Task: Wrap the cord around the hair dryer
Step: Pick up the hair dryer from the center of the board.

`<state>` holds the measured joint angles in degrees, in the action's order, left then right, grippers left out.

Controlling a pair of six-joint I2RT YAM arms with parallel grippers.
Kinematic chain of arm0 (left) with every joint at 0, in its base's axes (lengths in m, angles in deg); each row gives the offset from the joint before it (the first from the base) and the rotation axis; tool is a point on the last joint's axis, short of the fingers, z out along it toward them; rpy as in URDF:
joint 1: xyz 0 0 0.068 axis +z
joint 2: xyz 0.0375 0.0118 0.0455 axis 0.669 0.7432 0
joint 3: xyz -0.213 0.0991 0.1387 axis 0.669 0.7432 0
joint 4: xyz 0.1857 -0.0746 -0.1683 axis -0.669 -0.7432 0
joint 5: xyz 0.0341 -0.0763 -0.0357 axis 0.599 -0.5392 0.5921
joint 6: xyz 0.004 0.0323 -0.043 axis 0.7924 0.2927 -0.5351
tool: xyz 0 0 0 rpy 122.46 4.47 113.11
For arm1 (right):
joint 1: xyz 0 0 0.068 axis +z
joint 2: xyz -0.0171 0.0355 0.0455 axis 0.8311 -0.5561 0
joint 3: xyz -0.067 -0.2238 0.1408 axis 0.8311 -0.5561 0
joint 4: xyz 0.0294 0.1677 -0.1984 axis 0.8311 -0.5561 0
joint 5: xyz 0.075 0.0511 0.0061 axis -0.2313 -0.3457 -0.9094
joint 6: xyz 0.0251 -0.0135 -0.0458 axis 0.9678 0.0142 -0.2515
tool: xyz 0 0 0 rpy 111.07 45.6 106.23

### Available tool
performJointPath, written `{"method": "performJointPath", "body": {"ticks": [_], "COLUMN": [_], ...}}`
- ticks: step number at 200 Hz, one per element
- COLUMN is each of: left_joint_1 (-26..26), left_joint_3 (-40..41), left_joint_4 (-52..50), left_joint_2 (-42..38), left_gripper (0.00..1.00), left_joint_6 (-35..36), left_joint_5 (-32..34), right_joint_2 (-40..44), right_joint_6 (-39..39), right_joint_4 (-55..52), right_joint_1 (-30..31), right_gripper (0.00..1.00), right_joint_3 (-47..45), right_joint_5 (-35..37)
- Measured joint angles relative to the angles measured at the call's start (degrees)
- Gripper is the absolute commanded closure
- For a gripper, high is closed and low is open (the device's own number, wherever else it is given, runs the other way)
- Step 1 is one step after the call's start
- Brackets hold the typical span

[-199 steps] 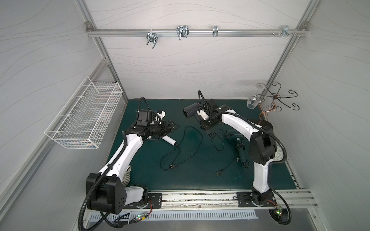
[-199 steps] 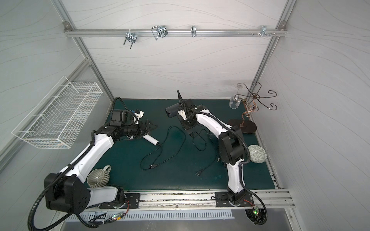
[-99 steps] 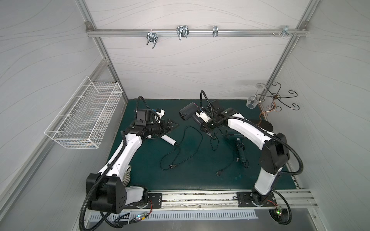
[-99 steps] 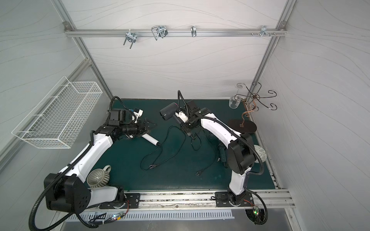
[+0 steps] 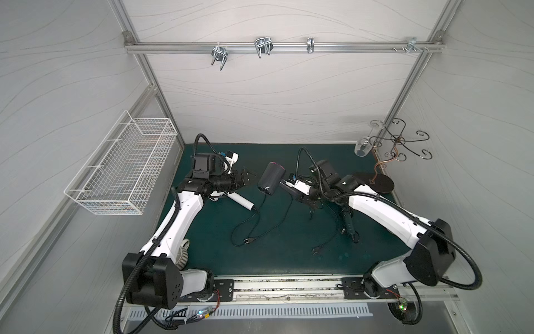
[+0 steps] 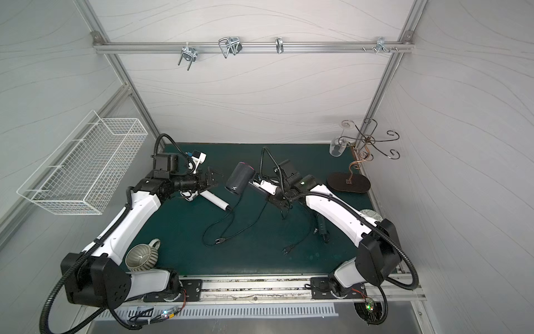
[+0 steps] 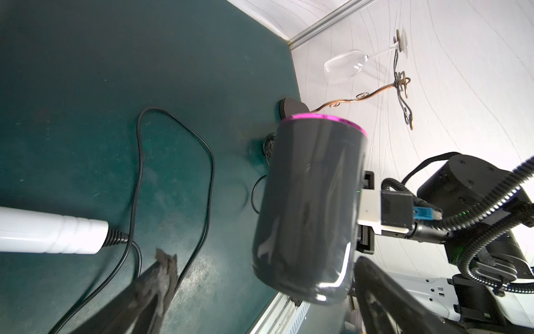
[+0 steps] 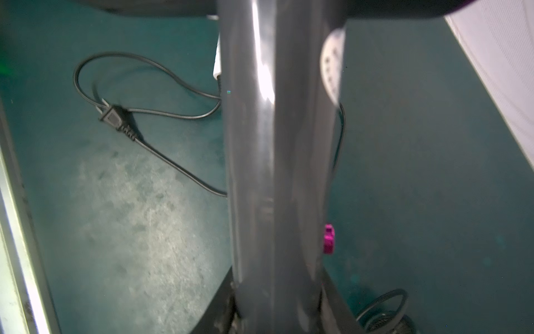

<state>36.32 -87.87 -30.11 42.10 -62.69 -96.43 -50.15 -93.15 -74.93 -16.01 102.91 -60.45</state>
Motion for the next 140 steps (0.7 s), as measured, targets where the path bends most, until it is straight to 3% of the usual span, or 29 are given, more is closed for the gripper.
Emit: {"method": "performJointPath", "body": {"ticks": [47,140], "left_joint_1": [-0.9,-7.8], "left_joint_3": [0.0,-1.9], "left_joint_4": [-0.4,-3.8], "left_joint_2": [0.0,0.6], "left_gripper": [0.02,0.02], "left_joint_6": [2.6,8.9], "left_joint_5": [-4.1,-11.8], "right_joint_2": [3.3,3.8], "right_joint_6": [-6.5,-13.8], "right_joint_4": [-0.9,-4.4], "right_joint_1": [0.0,0.4], "right_gripper": [1.00,1.00], "right_joint_3": [-1.7,-1.3], "right_joint_5": [-2.6,-7.3]}}
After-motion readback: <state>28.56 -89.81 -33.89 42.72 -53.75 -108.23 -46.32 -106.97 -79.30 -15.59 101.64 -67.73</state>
